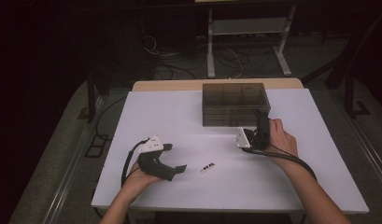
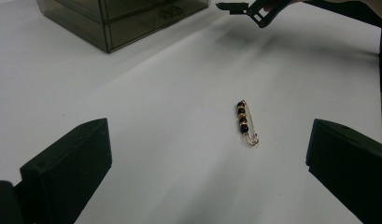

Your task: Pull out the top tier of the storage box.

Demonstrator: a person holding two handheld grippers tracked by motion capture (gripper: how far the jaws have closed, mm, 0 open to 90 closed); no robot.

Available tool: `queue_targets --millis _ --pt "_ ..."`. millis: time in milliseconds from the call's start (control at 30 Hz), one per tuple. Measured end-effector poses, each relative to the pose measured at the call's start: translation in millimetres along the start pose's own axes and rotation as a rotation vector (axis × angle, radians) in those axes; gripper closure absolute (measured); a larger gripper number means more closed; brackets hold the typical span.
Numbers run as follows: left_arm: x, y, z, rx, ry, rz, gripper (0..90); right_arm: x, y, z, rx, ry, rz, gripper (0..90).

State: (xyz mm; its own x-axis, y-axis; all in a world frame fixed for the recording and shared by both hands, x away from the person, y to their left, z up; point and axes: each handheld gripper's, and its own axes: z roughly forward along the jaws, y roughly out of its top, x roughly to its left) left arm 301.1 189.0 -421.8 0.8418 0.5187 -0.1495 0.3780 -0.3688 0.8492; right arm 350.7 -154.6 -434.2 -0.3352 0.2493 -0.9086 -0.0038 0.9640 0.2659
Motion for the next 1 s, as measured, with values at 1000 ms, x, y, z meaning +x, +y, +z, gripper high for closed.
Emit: queue_targets --millis 1000 --pt "-0.3 0.2 -0.1 -0.002 0.000 -0.001 0.0 3.6 5.6 -0.6 0.006 -0.045 -0.043 0.1"
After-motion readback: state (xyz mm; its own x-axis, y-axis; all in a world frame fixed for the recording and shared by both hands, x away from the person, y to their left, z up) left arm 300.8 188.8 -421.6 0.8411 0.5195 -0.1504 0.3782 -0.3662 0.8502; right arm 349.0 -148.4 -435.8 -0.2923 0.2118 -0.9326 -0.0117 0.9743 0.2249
